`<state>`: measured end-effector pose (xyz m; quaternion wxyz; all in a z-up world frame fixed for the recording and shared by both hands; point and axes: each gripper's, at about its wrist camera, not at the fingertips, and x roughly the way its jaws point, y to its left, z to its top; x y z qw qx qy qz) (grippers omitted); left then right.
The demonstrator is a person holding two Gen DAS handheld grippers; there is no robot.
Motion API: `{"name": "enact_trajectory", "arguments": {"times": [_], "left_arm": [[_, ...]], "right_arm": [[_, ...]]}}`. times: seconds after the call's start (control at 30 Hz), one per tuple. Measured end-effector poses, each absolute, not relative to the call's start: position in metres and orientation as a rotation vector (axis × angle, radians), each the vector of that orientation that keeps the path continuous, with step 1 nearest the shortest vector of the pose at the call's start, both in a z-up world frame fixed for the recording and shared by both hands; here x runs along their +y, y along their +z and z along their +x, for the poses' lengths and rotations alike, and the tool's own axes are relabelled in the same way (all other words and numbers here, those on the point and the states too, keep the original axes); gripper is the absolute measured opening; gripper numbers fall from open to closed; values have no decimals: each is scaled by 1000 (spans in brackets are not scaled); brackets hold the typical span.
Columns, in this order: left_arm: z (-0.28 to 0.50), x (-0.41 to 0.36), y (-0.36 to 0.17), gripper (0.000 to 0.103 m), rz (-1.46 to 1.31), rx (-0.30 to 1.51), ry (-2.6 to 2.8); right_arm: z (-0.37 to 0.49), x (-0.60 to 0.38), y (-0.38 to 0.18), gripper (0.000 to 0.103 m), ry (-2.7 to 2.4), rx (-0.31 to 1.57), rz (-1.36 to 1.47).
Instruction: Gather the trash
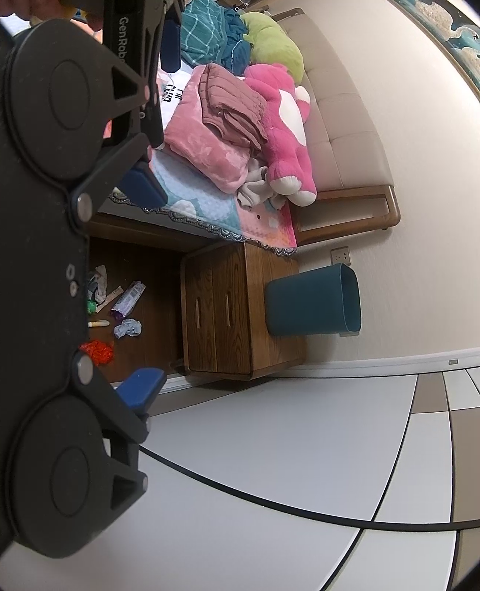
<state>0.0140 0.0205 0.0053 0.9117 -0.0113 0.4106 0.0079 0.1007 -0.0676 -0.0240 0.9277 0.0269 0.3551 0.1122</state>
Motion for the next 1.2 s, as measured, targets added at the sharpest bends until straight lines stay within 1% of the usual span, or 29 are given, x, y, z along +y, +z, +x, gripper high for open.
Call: {"name": "enact_trajectory", "arguments": {"times": [0.4,0.77,0.97,1.2], "left_arm": [[22,23,7,103,-25,843,5],[52,66,-3,103,-25,858,-57],[83,70,-19,103,-19,891,-64],[142,55,-45,103,-3,923,-14]], "right_arm": [[106,-66,-20,93,227,722,61],[127,-42,-23,93,202,725,66],[157,-48,-35,93,180,749,70],[222,-72,-67,91,226,794,52]]}}
